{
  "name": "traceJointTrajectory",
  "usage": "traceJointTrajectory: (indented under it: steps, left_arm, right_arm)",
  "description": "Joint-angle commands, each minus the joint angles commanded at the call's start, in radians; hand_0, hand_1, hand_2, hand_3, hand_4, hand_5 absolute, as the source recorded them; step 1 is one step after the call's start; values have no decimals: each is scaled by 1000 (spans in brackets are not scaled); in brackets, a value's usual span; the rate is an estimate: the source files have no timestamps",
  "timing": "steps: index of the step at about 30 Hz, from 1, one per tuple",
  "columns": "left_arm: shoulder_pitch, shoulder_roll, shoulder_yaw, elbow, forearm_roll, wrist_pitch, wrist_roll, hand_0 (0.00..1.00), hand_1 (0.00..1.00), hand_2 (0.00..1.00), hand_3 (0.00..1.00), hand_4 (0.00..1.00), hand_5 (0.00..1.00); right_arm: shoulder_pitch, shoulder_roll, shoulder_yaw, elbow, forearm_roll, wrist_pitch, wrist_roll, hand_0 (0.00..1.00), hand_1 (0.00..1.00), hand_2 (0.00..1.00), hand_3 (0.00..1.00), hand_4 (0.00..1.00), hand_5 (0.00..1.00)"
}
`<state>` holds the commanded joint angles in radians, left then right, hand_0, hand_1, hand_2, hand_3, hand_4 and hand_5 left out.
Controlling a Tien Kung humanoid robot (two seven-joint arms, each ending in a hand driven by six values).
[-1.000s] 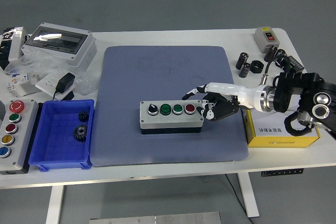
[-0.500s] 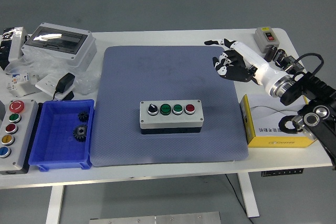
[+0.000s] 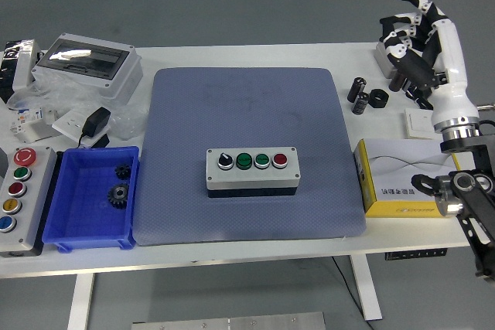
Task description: Pick up the button,place it on the desk,press the button,press the button
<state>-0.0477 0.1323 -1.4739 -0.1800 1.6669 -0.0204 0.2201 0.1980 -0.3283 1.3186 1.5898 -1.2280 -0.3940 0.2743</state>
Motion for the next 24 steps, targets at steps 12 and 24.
traceJointTrajectory:
  steps: [12,24]
  left_arm:
    - [-40,38,-12,0,79,-11,-7,608,599,524,602,650,131]
    - [15,10,-15,0,24,5,0,607,601,524,602,652,139]
  right_arm:
    - [-132,5,222,86,78,3,56,778,767,777,816,799,585]
    - [-95,29,150,17,109,49,30,771,763,772,791,791,587]
